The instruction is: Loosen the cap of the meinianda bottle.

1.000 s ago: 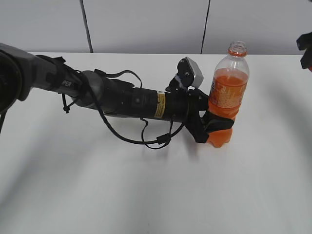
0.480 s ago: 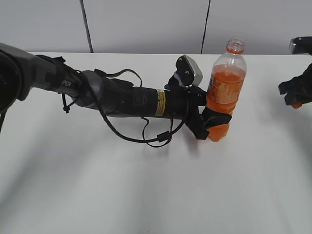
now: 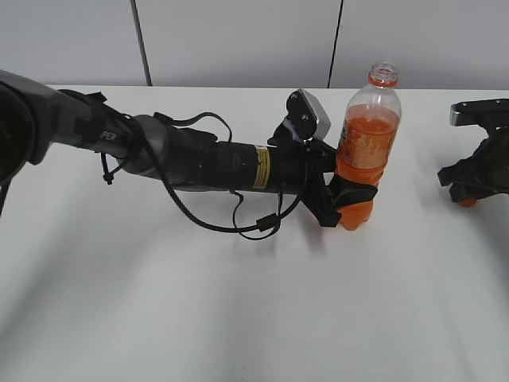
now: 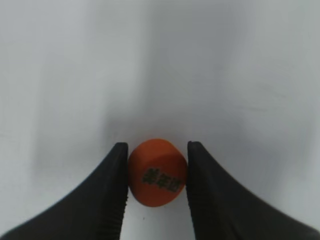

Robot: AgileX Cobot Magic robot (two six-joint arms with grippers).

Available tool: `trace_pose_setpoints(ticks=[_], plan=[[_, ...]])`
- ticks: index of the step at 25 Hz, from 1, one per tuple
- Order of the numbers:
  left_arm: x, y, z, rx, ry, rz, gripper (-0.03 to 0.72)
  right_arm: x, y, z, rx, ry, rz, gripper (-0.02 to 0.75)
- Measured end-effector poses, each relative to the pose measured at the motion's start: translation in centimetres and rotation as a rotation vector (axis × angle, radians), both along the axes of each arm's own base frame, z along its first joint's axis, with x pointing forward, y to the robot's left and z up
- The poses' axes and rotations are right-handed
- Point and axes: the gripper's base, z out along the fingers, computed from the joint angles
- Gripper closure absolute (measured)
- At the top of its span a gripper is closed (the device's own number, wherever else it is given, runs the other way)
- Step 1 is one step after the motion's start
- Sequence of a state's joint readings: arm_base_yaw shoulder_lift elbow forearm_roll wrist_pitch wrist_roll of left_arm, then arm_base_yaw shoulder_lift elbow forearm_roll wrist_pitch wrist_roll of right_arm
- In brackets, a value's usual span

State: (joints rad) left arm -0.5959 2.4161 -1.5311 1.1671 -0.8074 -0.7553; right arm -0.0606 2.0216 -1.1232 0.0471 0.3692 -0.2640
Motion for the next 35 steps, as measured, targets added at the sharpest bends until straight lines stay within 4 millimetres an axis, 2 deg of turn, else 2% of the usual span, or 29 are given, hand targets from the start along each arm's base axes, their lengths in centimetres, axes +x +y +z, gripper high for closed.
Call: trace_pose_setpoints(ticks=[4,6,9,10,12,20,25,32,35], plan=[[0.0,0.0,0.0,0.001,-0.001,0.0,0.287,0.0,0.0,-0.2,-0.001,-0.001,0.001,0.438],[0.0,0.0,0.0,0.002,-0.001,0.001,0.287,0.1,0.0,-0.2,0.003,-0.002,-0.003,0.351],[0.0,0.0,0.0,0.002,0.0,0.002,0.262,0.1,0.1,-0.1,0.006,-0.004,-0.005,0.171],[0.0,0.0,0.0,0.002,-0.002,0.002,0.248,0.1,0.1,-0.1,0.006,-0.004,-0.004,0.132],[0.1,0.1,-0.1,0.018,-0.005,0.012,0.214,0.1,0.3,-0.1,0.006,-0.004,-0.001,0.104],[0.9,1.2,-0.3,0.029,0.046,0.035,0.073,0.1,2.0,1.6,0.018,-0.043,0.032,0.111],[1.6,3.3,-0.2,0.069,0.03,-0.028,0.074,-0.2,2.3,3.5,0.028,-0.071,0.031,0.132],[2.1,6.9,0.7,0.134,0.073,-0.155,0.123,-0.8,2.4,6.7,0.032,-0.125,0.032,0.143],[2.3,8.5,1.6,0.171,0.078,-0.196,0.129,-1.1,2.4,8.2,0.033,-0.158,0.032,0.143]])
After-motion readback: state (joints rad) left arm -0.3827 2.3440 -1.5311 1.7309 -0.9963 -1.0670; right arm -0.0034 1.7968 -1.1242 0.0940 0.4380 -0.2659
